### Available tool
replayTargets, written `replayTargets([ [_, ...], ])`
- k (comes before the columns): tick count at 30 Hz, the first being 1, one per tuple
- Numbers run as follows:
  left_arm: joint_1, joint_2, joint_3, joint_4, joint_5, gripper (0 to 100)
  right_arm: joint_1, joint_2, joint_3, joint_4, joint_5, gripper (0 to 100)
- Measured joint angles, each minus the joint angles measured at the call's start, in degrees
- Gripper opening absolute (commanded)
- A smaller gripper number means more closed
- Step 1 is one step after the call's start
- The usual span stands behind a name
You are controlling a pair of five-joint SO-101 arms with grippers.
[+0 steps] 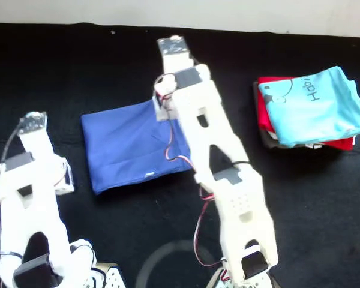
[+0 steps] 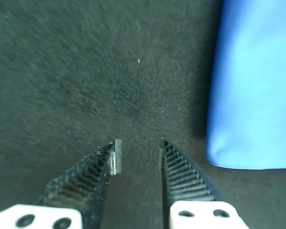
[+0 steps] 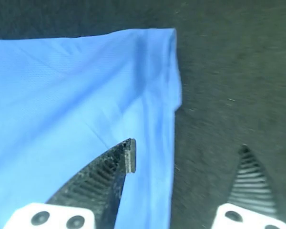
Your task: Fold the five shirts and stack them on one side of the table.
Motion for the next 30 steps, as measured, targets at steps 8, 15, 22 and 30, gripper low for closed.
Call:
replayTargets([
  [8,-0.18,-0.18,8.44,-9.41,0.00,14,-3.25,9.32,-3.25,-0.09,-0.62,34.1],
  [15,-0.18,-0.26,9.05,-9.85,0.00,14,-3.16,14.33,-4.13,-2.90,-0.62,33.9],
  [22,-0.18,-0.62,9.41,-10.73,0.00,14,-3.16,16.79,-5.36,-2.90,-0.62,0.0],
  [30,-0.18,-0.62,9.41,-10.73,0.00,14,-2.02,17.49,-5.89,-0.53,3.08,0.5],
])
